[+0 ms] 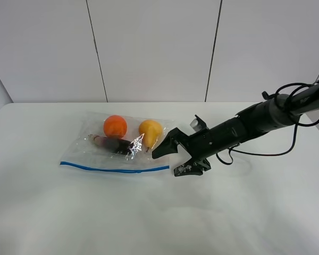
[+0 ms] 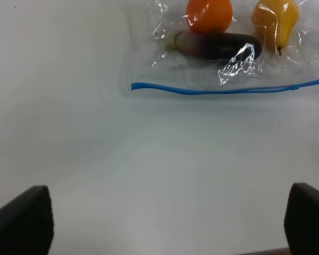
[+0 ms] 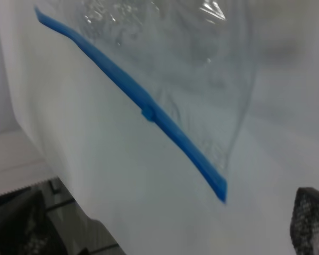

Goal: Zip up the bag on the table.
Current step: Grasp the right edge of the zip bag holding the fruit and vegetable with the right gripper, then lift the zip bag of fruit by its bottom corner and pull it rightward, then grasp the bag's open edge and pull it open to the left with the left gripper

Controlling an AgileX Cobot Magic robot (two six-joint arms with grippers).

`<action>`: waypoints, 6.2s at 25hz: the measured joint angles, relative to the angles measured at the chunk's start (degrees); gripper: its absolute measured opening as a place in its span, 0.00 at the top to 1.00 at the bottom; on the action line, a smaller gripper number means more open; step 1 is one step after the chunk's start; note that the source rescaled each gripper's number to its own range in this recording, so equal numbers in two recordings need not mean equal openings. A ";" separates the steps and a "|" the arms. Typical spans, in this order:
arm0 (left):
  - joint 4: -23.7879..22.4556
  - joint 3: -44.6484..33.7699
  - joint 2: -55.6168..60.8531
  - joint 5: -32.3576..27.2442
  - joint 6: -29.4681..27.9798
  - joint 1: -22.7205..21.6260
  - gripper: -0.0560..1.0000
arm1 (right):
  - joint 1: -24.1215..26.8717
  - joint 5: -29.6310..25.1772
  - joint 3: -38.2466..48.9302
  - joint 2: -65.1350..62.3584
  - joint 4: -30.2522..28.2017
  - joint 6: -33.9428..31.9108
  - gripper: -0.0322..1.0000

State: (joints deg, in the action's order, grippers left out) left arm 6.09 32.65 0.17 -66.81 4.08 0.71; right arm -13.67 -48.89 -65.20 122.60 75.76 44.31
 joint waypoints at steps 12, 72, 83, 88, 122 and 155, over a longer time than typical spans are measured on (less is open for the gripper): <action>0.00 0.00 0.00 0.00 0.00 0.00 0.00 | -3.91 2.94 -0.05 2.05 3.90 0.54 0.54; -0.02 0.00 0.00 0.06 0.05 0.00 0.00 | -3.47 -6.29 -2.56 -1.39 12.02 7.99 0.97; -0.02 0.00 0.00 0.11 0.05 0.00 0.00 | -3.29 -6.31 -9.46 -2.11 5.80 2.35 0.97; -0.02 3.85 -4.12 1.22 0.05 0.00 0.00 | -3.29 -6.20 -9.46 -2.11 5.41 1.41 0.97; 9.93 19.75 -67.34 39.40 78.92 11.78 0.00 | -3.29 -6.20 -9.46 -2.11 5.29 1.29 0.97; 10.57 19.67 -96.16 62.35 79.48 29.52 0.38 | -3.29 -6.18 -9.46 -2.11 5.24 1.29 0.97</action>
State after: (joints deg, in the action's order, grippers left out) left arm 16.65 52.32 -95.98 -4.46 83.55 30.24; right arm -16.96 -55.07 -74.66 120.49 81.00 45.60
